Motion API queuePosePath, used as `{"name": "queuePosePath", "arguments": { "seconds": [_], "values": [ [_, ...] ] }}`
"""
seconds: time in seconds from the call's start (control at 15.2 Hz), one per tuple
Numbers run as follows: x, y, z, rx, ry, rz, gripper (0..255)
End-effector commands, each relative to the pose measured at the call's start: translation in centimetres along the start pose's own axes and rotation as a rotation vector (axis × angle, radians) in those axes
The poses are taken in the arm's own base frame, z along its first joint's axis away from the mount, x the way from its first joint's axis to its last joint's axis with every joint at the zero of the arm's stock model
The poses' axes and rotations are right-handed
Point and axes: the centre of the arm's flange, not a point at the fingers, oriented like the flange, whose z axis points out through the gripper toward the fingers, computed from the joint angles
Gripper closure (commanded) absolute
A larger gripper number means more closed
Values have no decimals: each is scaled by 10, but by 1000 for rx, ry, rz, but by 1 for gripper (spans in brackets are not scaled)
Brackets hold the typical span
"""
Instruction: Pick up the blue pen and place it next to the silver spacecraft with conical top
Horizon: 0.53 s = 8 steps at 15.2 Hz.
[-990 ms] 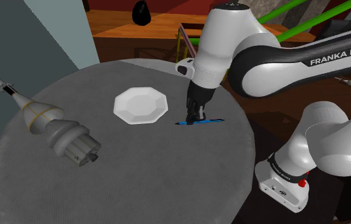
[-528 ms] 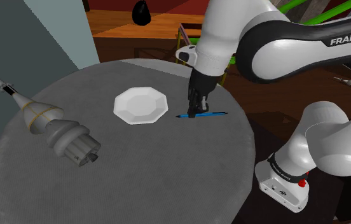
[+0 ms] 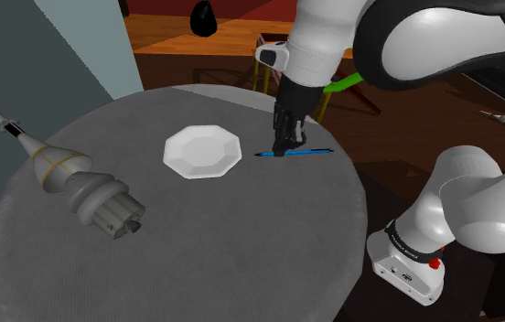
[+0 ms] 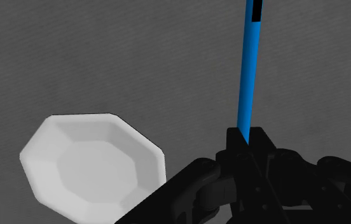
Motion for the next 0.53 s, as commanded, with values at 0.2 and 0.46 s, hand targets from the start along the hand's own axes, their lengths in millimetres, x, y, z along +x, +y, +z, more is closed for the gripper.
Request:
{"name": "queuePosePath", "arguments": {
  "seconds": [0.2,0.46],
  "values": [
    [3,-1,-27,0,0,0,255],
    [5,-2,-48,0,0,0,255]
  ]
}}
